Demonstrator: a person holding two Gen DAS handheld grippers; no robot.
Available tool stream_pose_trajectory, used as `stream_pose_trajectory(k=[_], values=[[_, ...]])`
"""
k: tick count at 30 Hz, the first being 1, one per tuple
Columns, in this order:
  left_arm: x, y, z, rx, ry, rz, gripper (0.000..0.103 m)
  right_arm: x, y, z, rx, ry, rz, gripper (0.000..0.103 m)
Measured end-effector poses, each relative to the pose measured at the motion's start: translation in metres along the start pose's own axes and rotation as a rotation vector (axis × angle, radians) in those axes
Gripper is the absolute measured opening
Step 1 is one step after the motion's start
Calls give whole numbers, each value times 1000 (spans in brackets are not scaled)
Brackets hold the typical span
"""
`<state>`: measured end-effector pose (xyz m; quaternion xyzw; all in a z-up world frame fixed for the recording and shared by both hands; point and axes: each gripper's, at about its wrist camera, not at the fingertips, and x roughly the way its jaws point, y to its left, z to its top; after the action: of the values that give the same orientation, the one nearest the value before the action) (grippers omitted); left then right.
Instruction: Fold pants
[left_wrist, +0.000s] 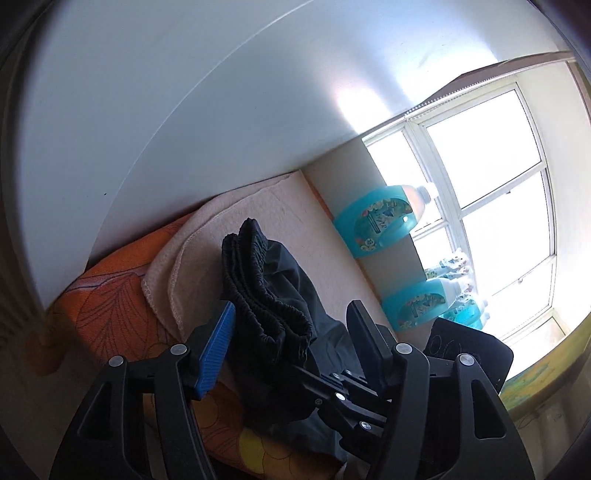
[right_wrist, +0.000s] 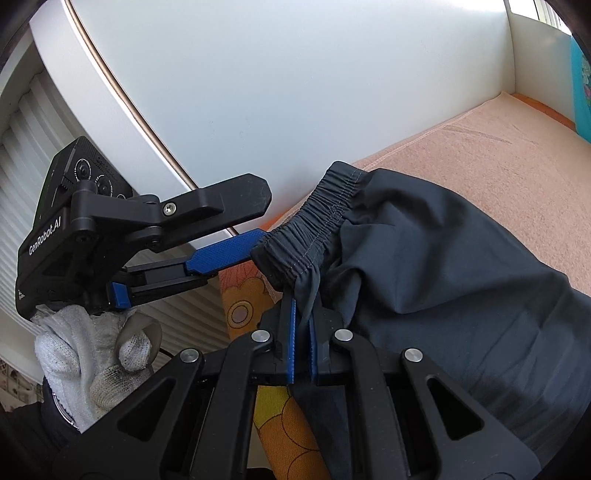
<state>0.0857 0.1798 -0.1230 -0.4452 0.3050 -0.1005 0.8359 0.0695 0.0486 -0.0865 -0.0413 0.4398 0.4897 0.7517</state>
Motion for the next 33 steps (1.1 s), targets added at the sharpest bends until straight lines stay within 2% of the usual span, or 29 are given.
stream_pose_trajectory(k=[6, 15, 18, 19, 22, 27, 28, 30, 31, 32, 33], values=[[3, -4, -3, 25, 10, 44, 62, -6, 4, -5, -24, -11, 7, 6], [23, -8, -12, 35, 79, 102, 61, 3, -1, -6, -47, -2, 8, 6], [23, -8, -13, 51, 56, 126, 51, 2, 0, -9, -59, 5, 11, 6], [23, -8, -14, 55, 50, 132, 34, 1, -1, -10, -59, 5, 5, 6], [24, -8, -15, 84, 51, 139, 22, -5, -8, -14, -37, 17, 2, 6], [26, -17, -22, 160, 44, 153, 20, -37, -18, -19, -23, 9, 8, 7], [26, -20, -23, 181, 41, 154, 19, -48, -22, -18, -14, -7, 4, 12], [25, -27, -28, 229, 33, 162, 19, -69, -32, -11, 13, -58, -13, 36], [24, -31, -31, 247, 30, 161, 19, -78, -38, -4, 34, -84, -17, 54], [22, -34, -34, 261, 28, 160, 19, -84, -43, 5, 57, -101, -6, 59], [21, -37, -37, 278, 25, 161, 19, -87, -48, 16, 78, -106, 10, 59]])
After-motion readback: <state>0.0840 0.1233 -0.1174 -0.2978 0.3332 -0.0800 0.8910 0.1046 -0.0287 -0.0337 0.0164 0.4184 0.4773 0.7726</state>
